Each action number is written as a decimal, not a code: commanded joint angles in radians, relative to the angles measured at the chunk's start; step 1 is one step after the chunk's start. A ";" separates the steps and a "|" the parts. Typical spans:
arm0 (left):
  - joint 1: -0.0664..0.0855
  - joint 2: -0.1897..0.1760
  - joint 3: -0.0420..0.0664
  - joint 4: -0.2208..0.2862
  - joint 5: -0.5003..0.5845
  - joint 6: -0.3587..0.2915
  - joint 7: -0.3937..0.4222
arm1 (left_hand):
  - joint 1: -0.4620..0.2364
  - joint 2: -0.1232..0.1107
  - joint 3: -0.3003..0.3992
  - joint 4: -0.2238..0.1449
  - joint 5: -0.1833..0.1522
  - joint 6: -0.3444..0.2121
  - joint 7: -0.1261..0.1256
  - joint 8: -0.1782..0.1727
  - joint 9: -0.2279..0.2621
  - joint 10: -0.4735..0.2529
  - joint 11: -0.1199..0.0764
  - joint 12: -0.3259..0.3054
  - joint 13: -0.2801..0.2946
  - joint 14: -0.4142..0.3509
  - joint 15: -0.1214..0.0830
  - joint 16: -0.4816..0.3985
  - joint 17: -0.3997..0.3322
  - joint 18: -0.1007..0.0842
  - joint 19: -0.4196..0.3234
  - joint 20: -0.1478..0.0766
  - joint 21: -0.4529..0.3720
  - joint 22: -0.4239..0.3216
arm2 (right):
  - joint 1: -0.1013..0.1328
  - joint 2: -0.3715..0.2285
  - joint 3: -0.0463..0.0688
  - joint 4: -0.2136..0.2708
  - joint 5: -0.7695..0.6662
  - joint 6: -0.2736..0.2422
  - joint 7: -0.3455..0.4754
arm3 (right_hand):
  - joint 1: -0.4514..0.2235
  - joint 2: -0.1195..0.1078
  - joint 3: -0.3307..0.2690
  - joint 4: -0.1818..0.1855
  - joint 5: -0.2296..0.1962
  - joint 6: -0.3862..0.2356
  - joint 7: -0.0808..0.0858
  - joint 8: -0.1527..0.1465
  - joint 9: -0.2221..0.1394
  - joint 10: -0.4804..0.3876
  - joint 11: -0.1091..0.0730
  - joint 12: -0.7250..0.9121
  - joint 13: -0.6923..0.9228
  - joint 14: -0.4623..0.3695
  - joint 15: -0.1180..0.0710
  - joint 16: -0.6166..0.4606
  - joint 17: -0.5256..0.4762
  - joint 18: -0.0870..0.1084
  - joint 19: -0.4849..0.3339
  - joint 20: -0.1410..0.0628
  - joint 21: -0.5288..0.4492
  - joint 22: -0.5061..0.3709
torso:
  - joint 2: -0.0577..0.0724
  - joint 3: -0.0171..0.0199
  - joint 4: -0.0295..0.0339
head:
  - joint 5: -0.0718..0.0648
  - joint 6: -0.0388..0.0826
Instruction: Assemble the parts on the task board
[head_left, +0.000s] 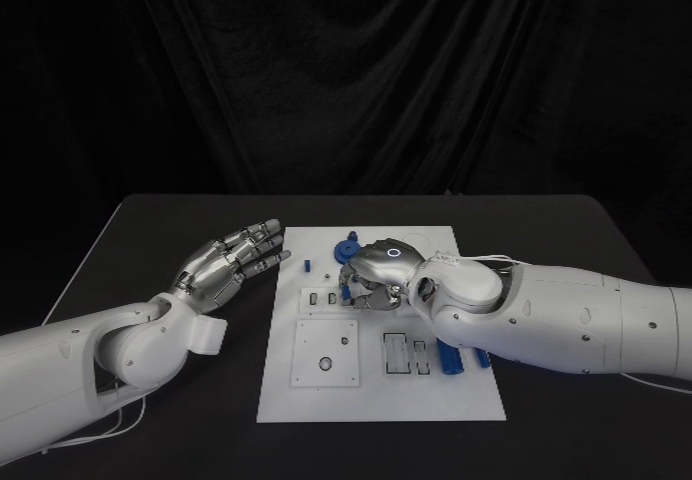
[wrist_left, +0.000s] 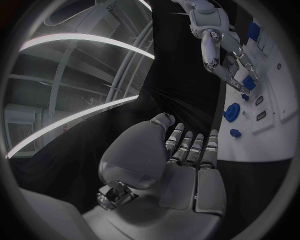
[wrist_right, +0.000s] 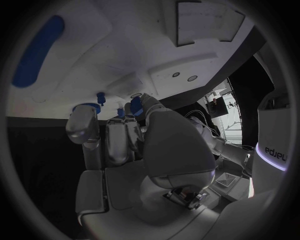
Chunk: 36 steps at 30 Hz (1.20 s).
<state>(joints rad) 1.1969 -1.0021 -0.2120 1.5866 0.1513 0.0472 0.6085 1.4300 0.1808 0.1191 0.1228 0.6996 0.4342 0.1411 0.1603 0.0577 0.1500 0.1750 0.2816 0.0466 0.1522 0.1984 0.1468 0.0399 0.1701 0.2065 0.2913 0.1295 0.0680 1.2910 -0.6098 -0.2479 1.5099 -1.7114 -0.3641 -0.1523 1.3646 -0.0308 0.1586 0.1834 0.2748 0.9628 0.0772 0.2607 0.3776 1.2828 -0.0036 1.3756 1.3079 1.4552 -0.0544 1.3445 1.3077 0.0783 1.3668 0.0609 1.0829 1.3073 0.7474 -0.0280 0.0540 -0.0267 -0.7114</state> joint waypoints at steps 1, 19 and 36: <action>-0.001 0.002 0.001 -0.001 0.003 0.008 0.007 | -0.015 0.000 0.008 0.000 -0.005 0.000 0.007 0.005 0.000 0.001 0.008 0.006 0.001 -0.002 0.004 0.006 0.001 -0.016 0.006 0.001 0.007 0.002 | -0.006 0.006 0.001 -0.006 -0.034 0.041 -0.054 | -0.012 -0.003 -0.005 0.000 -0.007 -0.004 0.003 0.004 0.038 -0.003 0.007 0.003 0.010 -0.001 0.005 0.001 0.070 0.017 -0.007 0.000 -0.008 0.137 | 0.000 0.0002 -0.0007 | 0.001 -0.001; -0.004 0.012 0.001 -0.012 0.003 0.019 0.005 | -0.016 0.000 0.009 0.000 -0.005 -0.002 0.007 0.005 0.000 0.000 0.008 0.004 0.001 -0.003 0.004 0.006 0.001 -0.016 0.005 0.001 0.006 0.001 | -0.014 0.013 0.001 -0.018 -0.036 0.067 -0.092 | -0.014 -0.001 -0.003 -0.004 -0.013 -0.012 0.006 0.004 0.046 -0.016 0.010 -0.002 0.004 -0.009 0.009 -0.008 0.064 0.022 -0.021 0.003 -0.037 0.130 | 0.000 0.0000 -0.0015 | -0.001 -0.010; -0.007 0.017 0.001 -0.019 0.003 0.022 0.001 | -0.017 0.003 0.014 0.000 -0.005 -0.005 0.007 0.004 0.000 -0.002 0.008 0.004 0.001 -0.004 0.003 0.005 0.001 -0.017 0.005 0.000 0.006 0.001 | -0.015 0.014 0.001 -0.021 -0.036 0.098 -0.109 | -0.053 -0.008 -0.026 0.002 -0.137 -0.083 0.022 -0.024 0.058 -0.036 0.023 -0.004 0.000 -0.020 0.020 -0.016 0.061 0.026 -0.032 0.015 -0.066 0.124 | 0.000 0.0001 -0.0017 | -0.002 -0.016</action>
<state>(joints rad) 1.1918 -0.9871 -0.2120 1.5664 0.1513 0.0540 0.6024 1.4206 0.1796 0.1248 0.1228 0.6996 0.4305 0.1448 0.1603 0.0577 0.1500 0.1750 0.2816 0.0467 0.1522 0.1984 0.1468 0.0396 0.1701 0.2064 0.2912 0.1295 0.0686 1.2815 -0.5955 -0.2438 1.4921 -1.7393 -0.3046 -0.2291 1.3199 -0.0420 0.1371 0.1857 0.1441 0.8861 0.0985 0.2424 0.4412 1.2536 0.0183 1.3756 1.3075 1.4389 -0.0381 1.3322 1.3075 0.0868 1.3398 0.0736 1.0222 1.3081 0.7470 -0.0280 0.0527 -0.0294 -0.7264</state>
